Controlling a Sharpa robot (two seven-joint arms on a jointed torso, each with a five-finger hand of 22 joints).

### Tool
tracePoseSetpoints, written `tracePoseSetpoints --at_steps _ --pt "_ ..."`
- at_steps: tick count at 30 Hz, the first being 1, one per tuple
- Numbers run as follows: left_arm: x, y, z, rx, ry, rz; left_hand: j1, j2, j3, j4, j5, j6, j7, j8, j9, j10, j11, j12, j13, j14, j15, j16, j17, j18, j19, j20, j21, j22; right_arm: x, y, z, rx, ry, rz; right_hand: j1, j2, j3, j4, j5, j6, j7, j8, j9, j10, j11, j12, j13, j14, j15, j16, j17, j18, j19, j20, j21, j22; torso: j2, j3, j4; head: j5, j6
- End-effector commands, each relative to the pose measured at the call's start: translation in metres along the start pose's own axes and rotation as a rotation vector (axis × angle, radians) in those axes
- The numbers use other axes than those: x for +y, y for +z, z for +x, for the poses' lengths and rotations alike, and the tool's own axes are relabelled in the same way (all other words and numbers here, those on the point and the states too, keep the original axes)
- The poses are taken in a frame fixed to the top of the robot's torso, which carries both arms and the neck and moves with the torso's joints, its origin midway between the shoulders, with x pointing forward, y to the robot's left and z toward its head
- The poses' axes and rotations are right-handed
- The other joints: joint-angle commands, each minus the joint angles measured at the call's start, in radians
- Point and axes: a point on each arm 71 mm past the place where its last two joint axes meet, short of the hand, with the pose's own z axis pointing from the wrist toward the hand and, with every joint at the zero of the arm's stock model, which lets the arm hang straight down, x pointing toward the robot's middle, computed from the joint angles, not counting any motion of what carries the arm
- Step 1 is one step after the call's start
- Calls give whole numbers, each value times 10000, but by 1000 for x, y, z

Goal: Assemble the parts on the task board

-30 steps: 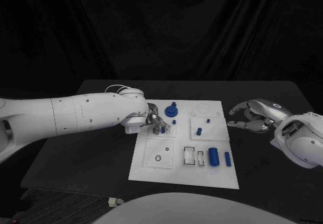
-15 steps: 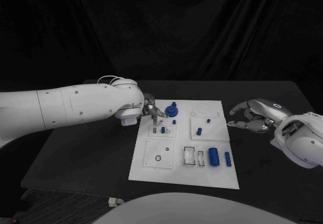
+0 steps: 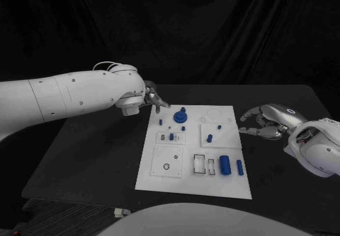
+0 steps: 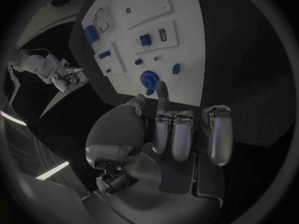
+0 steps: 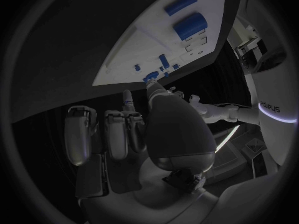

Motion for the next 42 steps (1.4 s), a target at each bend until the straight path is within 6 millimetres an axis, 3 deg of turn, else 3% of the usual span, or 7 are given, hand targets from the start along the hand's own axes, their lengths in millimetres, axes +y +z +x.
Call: tracePoseSetpoints --at_steps 1,5,9,12,23,42 --pt "1 7 0 71 282 73 80 9 -73 30 -17 -11 -37 50 27 1045 -72 35 2633 1037 -92 26 2635 -71 28 -58 -19 1763 4 -1 -1 -270 56 -374 6 59 -64 16 55 52 -13 68 -12 1040 35 26 2629 1067 25 26 2635 85 524 32 35 2310 37 -31 -2 -24 1" --pt "5 15 0 98 266 -110 131 12 -138 59 -30 -75 -34 102 143 1045 -71 35 2633 1037 -93 26 2635 -66 14 -62 -37 1757 3 -2 0 -155 54 -410 6 63 -64 18 74 61 -12 69 -15 1040 35 26 2629 1067 24 26 2635 91 511 31 10 2301 49 -48 15 -16 1" --pt "9 23 3 142 224 -265 374 73 -449 167 -52 -630 23 508 969 1045 -28 35 2633 1037 -61 26 2635 -66 9 -40 -65 1784 3 -2 0 -119 108 -440 9 65 -64 17 79 63 -12 69 -16 1040 35 26 2629 1067 23 26 2635 96 501 30 -8 2295 27 -38 4 10 1" --pt "11 26 5 158 299 -339 442 72 -562 200 -64 -855 55 581 1175 1045 -3 35 2633 1037 -43 26 2635 -64 5 -27 -77 1791 3 -3 1 -113 126 -452 12 66 -64 15 84 64 -11 69 -17 1040 35 26 2629 1067 23 26 2635 97 497 30 -14 2293 30 -34 -5 17 1" --pt "20 35 13 165 749 -466 456 27 -776 284 -107 -1182 128 592 1370 1045 54 35 2633 1037 0 26 2635 -54 -26 7 -121 1782 1 -3 1 -68 128 -384 17 66 -65 13 93 68 -9 68 -21 1040 36 26 2629 1067 22 26 2635 99 495 29 -19 2291 29 -30 -3 22 1" --pt "16 42 31 731 1003 -232 435 65 -936 393 -118 -1393 189 566 1471 1045 111 35 2633 1037 51 26 2635 -26 -121 49 -226 1729 -1 -4 2 -13 121 -324 30 64 -68 7 106 75 -6 64 -29 1040 38 26 2629 1067 22 26 2635 100 492 27 -25 2289 31 -33 -3 -2 1"
